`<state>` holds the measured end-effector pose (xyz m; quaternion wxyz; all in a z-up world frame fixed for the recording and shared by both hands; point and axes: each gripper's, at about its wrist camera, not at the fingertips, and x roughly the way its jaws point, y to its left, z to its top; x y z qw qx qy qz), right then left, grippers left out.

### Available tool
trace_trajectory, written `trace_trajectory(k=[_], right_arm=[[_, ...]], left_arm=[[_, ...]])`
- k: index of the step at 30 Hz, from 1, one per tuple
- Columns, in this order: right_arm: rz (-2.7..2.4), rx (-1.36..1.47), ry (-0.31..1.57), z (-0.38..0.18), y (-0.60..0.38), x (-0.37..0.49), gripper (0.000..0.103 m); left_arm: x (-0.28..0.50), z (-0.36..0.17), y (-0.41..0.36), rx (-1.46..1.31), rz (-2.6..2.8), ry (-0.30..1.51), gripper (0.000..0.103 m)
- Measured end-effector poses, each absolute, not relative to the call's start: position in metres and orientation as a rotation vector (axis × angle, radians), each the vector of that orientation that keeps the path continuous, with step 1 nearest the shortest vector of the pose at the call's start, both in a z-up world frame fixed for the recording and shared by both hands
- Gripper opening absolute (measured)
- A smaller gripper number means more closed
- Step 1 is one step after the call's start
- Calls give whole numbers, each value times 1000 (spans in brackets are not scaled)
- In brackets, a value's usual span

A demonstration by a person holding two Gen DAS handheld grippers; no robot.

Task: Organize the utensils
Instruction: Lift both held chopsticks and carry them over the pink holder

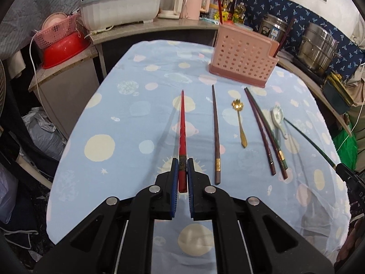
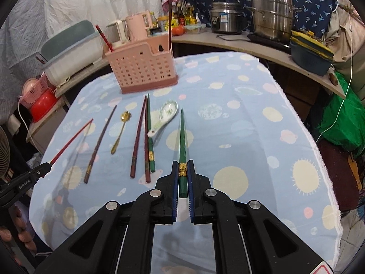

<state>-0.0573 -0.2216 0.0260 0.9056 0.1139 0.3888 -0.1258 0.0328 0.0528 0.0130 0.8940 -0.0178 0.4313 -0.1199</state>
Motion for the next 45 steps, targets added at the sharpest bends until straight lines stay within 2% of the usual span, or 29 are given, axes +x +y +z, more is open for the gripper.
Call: trace_trajectory(k=[15,35,45], right_arm=[[-234,217,599,121,-230,-55,7],[-175,252,493,174,-243,-17,7],[-143,264,424,215,-264,43,7]], left_arm=[[39,113,56,-75,-275,687,7],[79,166,21,-52,-328,624,7],[121,226,-13,-43,-371,522,7]])
